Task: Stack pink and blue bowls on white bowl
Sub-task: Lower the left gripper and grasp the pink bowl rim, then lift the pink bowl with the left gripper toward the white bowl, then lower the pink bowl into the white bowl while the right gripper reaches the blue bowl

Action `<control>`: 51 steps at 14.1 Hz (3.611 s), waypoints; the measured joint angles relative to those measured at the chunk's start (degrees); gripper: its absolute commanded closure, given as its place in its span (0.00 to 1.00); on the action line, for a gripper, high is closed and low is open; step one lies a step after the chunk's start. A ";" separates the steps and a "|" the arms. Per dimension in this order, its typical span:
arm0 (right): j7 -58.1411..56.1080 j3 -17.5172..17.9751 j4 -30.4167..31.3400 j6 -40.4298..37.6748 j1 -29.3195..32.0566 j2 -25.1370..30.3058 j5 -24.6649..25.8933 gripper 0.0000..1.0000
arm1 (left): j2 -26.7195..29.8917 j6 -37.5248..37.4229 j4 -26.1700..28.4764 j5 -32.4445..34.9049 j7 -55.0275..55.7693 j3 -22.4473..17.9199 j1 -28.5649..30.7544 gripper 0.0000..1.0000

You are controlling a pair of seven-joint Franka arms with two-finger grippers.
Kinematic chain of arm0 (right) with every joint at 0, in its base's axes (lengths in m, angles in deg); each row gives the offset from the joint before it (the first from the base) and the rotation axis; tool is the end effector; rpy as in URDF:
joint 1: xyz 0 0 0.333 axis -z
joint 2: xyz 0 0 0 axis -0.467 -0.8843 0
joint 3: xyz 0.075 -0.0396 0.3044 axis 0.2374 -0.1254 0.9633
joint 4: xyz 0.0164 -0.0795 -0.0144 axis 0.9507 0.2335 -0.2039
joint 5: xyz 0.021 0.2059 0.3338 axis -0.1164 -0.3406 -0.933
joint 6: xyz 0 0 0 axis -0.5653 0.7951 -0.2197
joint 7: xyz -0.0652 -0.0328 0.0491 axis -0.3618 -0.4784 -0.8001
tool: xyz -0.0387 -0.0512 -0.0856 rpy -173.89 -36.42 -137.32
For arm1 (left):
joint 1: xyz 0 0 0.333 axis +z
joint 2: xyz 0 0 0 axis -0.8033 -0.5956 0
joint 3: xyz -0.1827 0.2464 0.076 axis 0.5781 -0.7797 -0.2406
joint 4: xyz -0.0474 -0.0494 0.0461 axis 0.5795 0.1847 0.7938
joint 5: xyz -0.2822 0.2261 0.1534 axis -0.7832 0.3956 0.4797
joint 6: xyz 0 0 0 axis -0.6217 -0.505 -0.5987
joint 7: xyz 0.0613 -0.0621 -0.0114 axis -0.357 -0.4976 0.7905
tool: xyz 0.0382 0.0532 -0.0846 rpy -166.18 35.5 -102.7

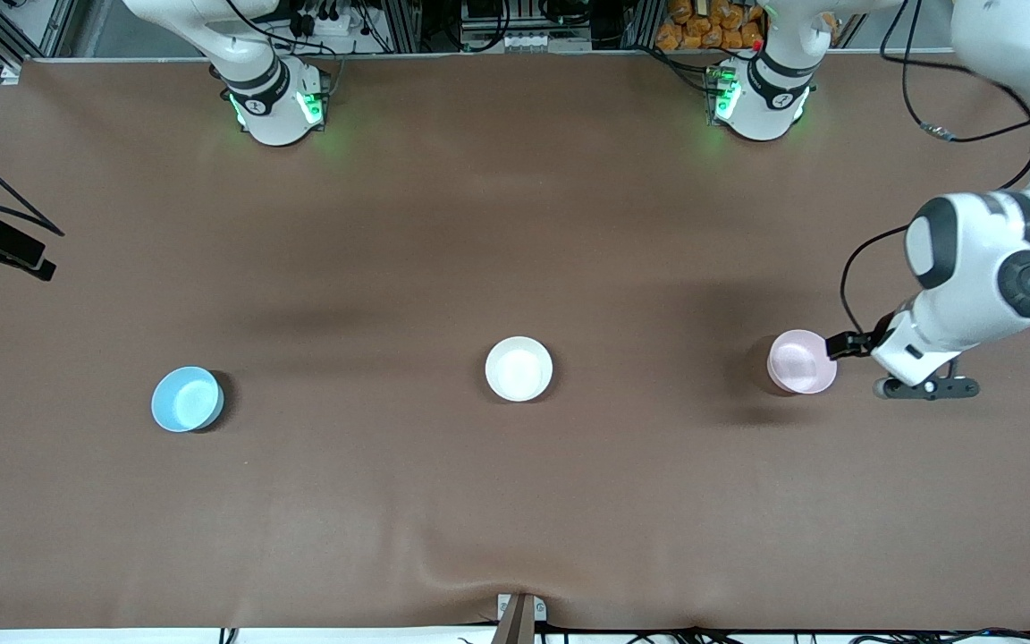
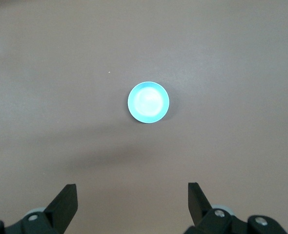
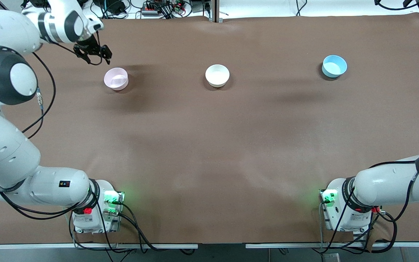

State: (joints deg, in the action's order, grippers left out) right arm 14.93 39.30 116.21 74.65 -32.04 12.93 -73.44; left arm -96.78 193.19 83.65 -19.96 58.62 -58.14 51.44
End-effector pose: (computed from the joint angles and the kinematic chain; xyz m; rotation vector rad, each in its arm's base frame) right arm 0.5704 -0.0544 0.6170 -3.1205 0.2071 -0.0461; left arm 0.6089 0.0128 0.2869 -3.0981 0.0221 0.0656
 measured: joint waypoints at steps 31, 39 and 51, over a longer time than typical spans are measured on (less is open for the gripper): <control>0.00 -0.03 -0.04 0.00 0.02 0.00 0.00 0.00 | -3.15 0.89 -5.45 -4.03 6.34 8.64 1.07 1.00; 0.00 -0.06 -0.07 0.00 0.04 0.00 0.00 0.00 | -7.39 -2.70 -16.65 -4.06 36.36 12.05 -15.22 1.00; 0.00 -0.07 -0.08 0.00 0.04 0.00 0.00 0.00 | -20.30 3.43 -27.92 -5.49 50.65 11.84 -30.14 1.00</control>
State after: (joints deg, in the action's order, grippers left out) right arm 14.93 39.23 116.13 74.65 -31.99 12.93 -73.44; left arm -117.08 196.62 55.72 -25.46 109.26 -46.30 21.30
